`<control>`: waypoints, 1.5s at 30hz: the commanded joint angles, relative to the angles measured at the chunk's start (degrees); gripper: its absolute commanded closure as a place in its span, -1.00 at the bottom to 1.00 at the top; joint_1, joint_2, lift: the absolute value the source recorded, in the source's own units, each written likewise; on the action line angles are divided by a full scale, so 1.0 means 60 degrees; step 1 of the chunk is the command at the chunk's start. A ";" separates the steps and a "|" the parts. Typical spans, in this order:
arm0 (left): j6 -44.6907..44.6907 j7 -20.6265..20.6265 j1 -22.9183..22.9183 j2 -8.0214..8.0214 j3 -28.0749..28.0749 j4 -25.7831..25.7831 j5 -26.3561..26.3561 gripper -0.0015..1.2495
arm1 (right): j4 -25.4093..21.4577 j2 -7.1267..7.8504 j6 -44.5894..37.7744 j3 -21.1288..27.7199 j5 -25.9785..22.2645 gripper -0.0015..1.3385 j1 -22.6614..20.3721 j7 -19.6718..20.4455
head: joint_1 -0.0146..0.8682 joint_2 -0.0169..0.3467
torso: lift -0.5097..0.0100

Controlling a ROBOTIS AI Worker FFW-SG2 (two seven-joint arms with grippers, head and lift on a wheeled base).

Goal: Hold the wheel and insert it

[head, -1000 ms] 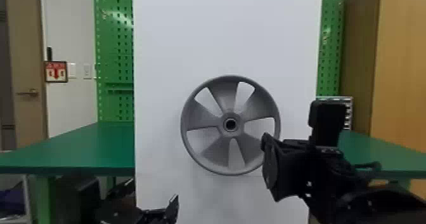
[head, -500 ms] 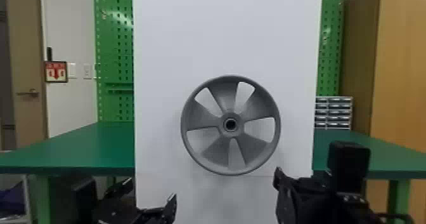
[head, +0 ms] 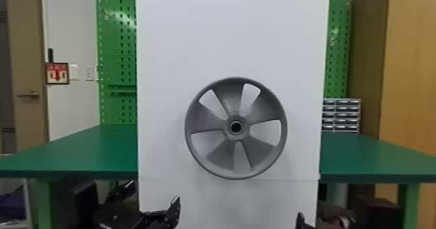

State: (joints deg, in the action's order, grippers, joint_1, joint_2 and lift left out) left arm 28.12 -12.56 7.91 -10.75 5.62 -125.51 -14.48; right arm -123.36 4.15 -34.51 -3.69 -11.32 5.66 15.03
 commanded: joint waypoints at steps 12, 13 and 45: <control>-0.0044 -0.0001 -0.0073 0.0107 -0.0057 0.0000 0.0085 -0.84 | 0.1033 0.0188 0.2574 -0.0087 0.0554 -0.82 -0.1661 -0.0747 | -0.75 -0.82 | -0.74; -0.0058 -0.0001 -0.0088 0.0107 -0.0057 0.0000 0.0085 -0.84 | 0.1106 0.0188 0.2632 -0.0117 0.0627 -0.82 -0.1705 -0.0747 | -0.75 -0.82 | -0.74; -0.0263 -0.0060 -0.0088 0.0166 -0.0130 0.0000 0.0231 -0.84 | 0.2351 0.0246 0.4214 -0.0585 0.1360 -0.80 -0.1661 -0.1714 | -0.75 -0.82 | -0.74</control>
State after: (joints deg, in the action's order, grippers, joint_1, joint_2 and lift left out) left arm 26.54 -12.92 7.34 -9.83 4.80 -125.51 -13.18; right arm -109.25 5.63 -9.25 -7.22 -3.25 -4.42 4.78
